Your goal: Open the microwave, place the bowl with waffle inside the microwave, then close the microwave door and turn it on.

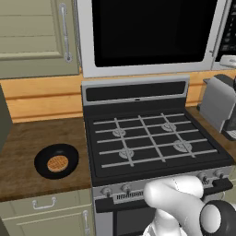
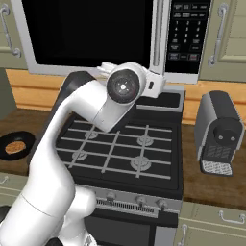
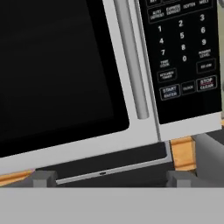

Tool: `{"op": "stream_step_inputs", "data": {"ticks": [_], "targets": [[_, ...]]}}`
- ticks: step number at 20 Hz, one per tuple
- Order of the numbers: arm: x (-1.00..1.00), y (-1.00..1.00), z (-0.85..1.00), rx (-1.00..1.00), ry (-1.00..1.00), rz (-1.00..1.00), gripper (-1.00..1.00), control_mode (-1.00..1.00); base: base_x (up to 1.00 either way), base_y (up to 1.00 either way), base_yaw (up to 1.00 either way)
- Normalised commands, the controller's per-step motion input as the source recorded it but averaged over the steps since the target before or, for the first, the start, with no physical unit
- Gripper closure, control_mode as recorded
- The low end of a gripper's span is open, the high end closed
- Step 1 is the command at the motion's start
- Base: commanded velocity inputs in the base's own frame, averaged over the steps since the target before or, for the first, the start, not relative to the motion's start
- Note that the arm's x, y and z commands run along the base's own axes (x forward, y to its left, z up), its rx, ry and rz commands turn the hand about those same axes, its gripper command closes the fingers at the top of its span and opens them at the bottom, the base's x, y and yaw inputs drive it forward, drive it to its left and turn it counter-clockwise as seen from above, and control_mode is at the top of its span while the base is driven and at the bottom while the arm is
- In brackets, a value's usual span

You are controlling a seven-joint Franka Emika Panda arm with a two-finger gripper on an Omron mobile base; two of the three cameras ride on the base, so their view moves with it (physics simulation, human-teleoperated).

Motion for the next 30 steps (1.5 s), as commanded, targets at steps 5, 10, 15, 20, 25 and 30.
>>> {"op": "stream_step_inputs", "data": {"ticks": [5,10,15,20,25,30], "targets": [[0.20,-0.11,0.02,0.05,0.00,0.06,-1.00,-1.00,0.00,0.00,0.00],[0.44,-0.33,0.25,0.10,0.00,0.00,-1.00,-1.00,0.00,0.00,0.00],[0.57,-0.25,0.34,0.12,0.00,0.00,-1.00,-1.00,0.00,0.00,0.00],[0.56,-0.13,0.11,0.09,0.00,0.00,-1.00,-1.00,0.00,0.00,0.00],[0.50,-0.06,0.00,0.06,0.00,0.00,-1.00,-1.00,0.00,0.00,0.00],[0.35,-0.11,0.00,0.07,-0.04,0.03,-1.00,-1.00,0.00,0.00,0.00]]}}
